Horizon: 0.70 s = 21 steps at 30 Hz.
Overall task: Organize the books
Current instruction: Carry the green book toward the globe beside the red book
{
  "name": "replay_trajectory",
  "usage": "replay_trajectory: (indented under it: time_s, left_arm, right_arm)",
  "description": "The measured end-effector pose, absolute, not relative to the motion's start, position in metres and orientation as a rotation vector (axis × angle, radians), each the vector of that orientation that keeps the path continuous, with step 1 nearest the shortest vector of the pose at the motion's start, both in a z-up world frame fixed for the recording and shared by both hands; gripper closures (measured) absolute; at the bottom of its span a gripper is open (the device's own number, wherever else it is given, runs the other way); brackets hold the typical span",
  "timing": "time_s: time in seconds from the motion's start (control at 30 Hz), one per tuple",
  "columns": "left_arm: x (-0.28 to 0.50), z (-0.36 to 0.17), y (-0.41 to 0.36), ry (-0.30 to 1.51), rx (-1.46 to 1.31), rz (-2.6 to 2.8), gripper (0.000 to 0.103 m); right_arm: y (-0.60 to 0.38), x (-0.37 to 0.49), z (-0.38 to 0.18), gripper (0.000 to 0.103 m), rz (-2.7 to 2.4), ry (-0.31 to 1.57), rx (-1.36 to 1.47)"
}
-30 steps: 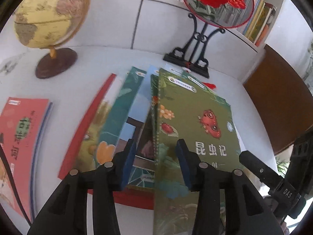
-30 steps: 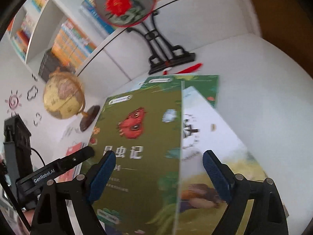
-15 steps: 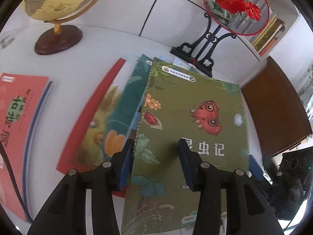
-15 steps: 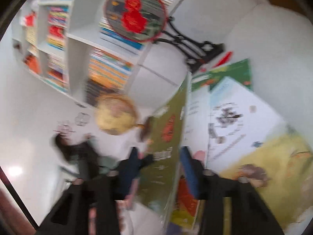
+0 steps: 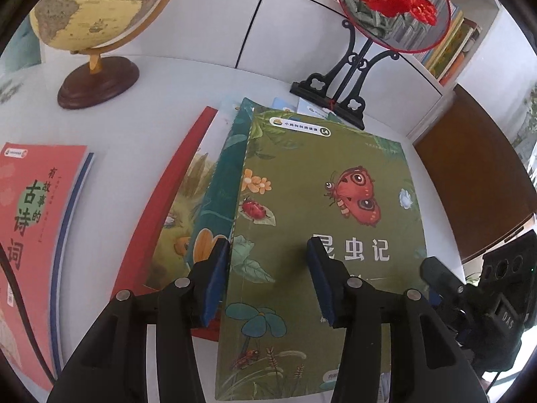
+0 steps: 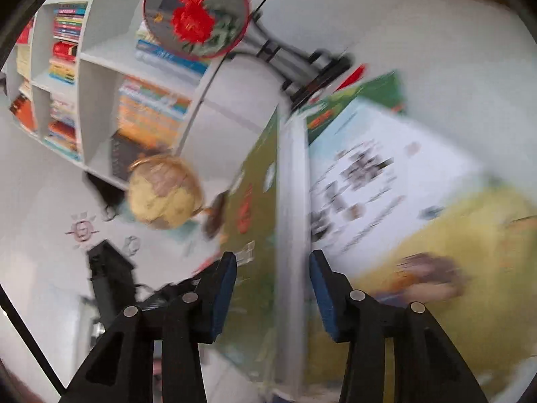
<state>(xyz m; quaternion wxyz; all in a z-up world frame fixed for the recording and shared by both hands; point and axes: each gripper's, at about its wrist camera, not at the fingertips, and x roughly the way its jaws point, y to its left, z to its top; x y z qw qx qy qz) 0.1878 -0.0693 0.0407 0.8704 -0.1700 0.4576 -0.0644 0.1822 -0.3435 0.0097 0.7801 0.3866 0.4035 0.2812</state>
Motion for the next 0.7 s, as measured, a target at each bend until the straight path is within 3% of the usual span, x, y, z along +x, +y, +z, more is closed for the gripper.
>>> replay_trajectory:
  time_s: [0.07, 0.1, 0.13, 0.2, 0.4, 0.7]
  left_arm:
    - [0.190, 0.041, -0.067, 0.971, -0.366, -0.134, 0.058]
    - [0.190, 0.041, -0.066, 0.980, -0.369, -0.135, 0.058]
    - [0.190, 0.042, -0.064, 0.987, -0.380, -0.139, 0.059]
    - [0.188, 0.044, -0.061, 0.990, -0.391, -0.147, 0.066]
    - [0.174, 0.061, -0.056, 0.932, -0.389, -0.190, 0.067]
    - [0.167, 0.083, -0.040, 0.873, -0.414, -0.219, 0.067]
  right_arm:
    - [-0.332, 0.185, 0.014, 0.058, 0.616, 0.869, 0.782]
    - [-0.329, 0.187, 0.015, 0.067, 0.613, 0.871, 0.776]
    - [-0.327, 0.186, 0.015, 0.085, 0.615, 0.874, 0.776]
    - [-0.323, 0.182, 0.019, 0.094, 0.611, 0.854, 0.759]
    - [-0.299, 0.171, 0.051, 0.094, 0.527, 0.814, 0.541]
    - [-0.280, 0.166, 0.067, 0.094, 0.503, 0.809, 0.487]
